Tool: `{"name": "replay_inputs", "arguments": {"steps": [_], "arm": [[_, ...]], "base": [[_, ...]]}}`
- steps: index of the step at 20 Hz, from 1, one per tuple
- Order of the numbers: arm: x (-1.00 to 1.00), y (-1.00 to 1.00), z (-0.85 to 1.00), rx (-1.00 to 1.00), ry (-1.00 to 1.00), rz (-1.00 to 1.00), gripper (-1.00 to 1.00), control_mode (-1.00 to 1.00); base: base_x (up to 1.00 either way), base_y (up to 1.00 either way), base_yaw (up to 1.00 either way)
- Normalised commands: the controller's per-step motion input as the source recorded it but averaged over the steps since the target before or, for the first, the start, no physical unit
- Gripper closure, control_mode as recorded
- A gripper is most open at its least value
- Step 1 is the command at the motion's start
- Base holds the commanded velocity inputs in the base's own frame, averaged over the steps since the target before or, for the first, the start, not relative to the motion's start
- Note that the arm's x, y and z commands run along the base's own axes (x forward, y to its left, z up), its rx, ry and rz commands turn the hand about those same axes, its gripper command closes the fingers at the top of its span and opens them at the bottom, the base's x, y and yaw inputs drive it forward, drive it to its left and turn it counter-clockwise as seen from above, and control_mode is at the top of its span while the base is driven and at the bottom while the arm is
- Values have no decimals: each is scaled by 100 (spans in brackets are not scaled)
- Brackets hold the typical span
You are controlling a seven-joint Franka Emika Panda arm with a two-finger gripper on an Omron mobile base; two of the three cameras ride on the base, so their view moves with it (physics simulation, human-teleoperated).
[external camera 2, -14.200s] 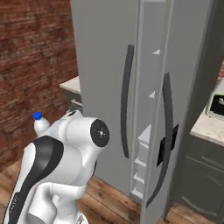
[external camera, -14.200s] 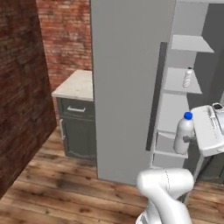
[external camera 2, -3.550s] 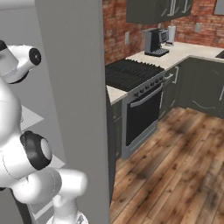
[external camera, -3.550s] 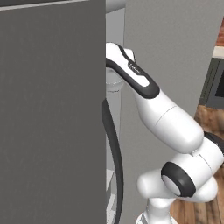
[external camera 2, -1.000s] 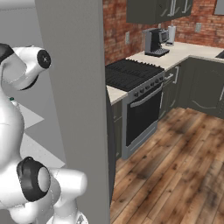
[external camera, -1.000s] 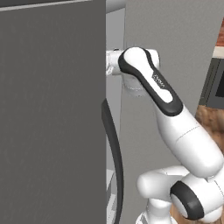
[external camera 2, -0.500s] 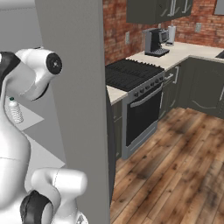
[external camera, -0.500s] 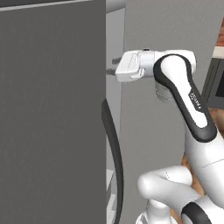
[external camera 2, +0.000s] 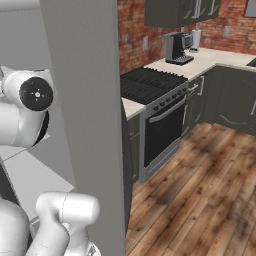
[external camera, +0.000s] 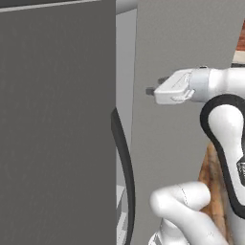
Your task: Take the bottled waters from the counter and place them in the freezer to freeze. Close the freezer door after placing the bottles.
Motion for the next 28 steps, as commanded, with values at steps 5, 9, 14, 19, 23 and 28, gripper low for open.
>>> {"name": "replay_inputs", "arguments": {"steps": [5, 9, 14, 19, 23, 28], "arm": [[-31, -44, -8, -22, 39, -49, -100, -100], [-26, -46, -14, -26, 40, -48, -100, -100], [-25, -76, -36, -24, 33, -41, -100, -100], [-42, -48, -67, -4, 14, -27, -100, -100], [-38, -9, -70, 0, 5, -16, -100, -100], [-13, 14, -39, 8, 0, 0, -100, -100]], "base": [[0, 0, 0], [0, 0, 0], [0, 0, 0], [0, 0, 0], [0, 0, 0], [0, 0, 0]]}}
